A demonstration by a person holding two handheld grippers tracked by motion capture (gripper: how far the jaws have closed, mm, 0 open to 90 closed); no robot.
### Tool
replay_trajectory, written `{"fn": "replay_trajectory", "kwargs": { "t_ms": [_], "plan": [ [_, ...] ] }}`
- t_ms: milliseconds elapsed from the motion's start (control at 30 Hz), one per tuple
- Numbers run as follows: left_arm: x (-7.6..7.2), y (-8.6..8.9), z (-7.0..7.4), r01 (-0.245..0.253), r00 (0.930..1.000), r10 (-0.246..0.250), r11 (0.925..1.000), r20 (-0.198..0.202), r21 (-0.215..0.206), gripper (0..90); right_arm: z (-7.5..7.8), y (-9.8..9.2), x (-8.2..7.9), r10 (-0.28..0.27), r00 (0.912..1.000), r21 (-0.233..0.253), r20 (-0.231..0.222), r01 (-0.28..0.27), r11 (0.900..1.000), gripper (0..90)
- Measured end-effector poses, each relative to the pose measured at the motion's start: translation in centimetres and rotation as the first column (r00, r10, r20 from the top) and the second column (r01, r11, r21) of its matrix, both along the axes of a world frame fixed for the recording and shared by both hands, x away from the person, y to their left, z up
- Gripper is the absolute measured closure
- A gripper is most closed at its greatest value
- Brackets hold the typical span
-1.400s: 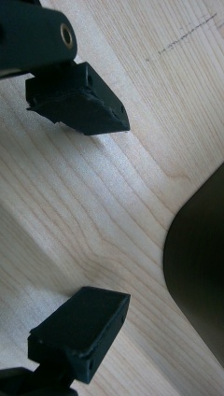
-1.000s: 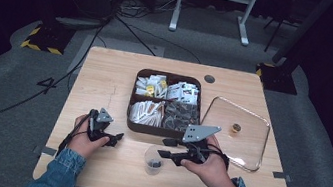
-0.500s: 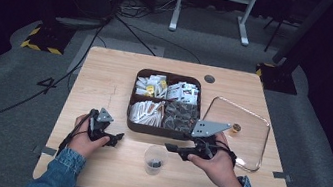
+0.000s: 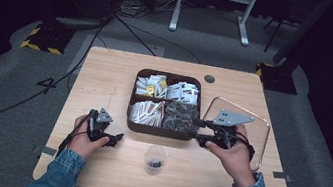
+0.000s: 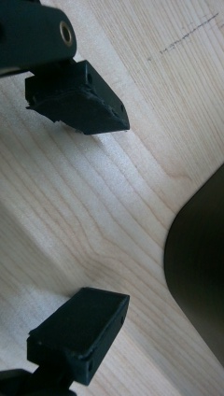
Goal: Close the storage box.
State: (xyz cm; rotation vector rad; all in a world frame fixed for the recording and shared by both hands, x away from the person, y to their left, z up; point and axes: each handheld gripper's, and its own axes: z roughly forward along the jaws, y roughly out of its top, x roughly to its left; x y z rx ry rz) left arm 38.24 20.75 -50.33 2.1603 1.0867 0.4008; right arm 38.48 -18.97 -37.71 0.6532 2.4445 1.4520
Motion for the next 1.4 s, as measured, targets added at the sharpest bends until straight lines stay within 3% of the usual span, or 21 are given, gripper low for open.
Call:
{"fn": "replay_trajectory", "kwargs": {
  "t_ms": [233,533,633,700,767,933,1167,1200,1267,1367,1400],
  "plan": [
    [0.0,0.0,0.0,0.000,1.0000,0.000,1.0000,0.000,-0.001,15.4,0.5,-1.9,0.8,-0.088,0.9953,-0.027,0.040,0.089,0.996,51.8],
    [0.1,-0.1,0.0,0.003,1.0000,-0.003,1.0000,0.000,-0.003,15.1,-0.1,-4.7,2.4,-0.195,0.9804,-0.041,0.026,0.196,0.980,50.8],
    [0.2,0.0,0.0,0.014,0.9999,-0.014,0.9999,0.005,0.005,15.0,-0.5,-5.8,3.1,-0.250,0.9680,-0.067,0.021,0.251,0.966,50.3],
    [0.2,0.0,0.0,0.013,0.9999,-0.013,0.9999,0.004,0.005,15.0,-0.6,-6.1,3.2,-0.263,0.9645,-0.073,0.023,0.264,0.962,50.3],
    [0.2,0.0,0.0,0.013,0.9999,-0.013,0.9999,0.004,0.004,15.0,-1.1,-7.0,3.8,-0.299,0.9540,-0.088,0.017,0.300,0.950,50.0],
    [0.2,0.0,0.0,0.014,0.9999,-0.014,0.9999,0.004,0.005,15.0,-2.1,-8.3,4.7,-0.348,0.9374,-0.107,0.000,0.346,0.932,49.5],
    [0.2,0.0,0.0,0.015,0.9999,-0.015,0.9999,0.004,0.005,14.9,-3.7,-10.2,5.8,-0.425,0.9049,-0.147,-0.014,0.419,0.896,46.9],
    [0.2,0.0,0.0,0.015,0.9999,-0.015,0.9999,0.004,0.005,14.9,-3.7,-10.2,5.8,-0.425,0.9049,-0.147,-0.014,0.419,0.896,46.9],
    [0.2,0.0,0.0,0.016,0.9999,-0.016,0.9998,0.002,0.006,15.0,-4.4,-11.0,6.3,-0.455,0.8902,-0.154,-0.022,0.447,0.881,46.2],
    [0.2,0.0,0.0,0.016,0.9999,-0.016,0.9999,0.002,0.005,15.0,-5.0,-11.5,6.7,-0.460,0.8876,-0.155,-0.022,0.452,0.879,46.9],
    [0.2,0.0,0.0,0.016,0.9999,-0.016,0.9999,0.002,0.005,15.0,-5.7,-12.0,7.0,-0.469,0.8829,-0.147,-0.026,0.460,0.875,46.5]
  ]
}}
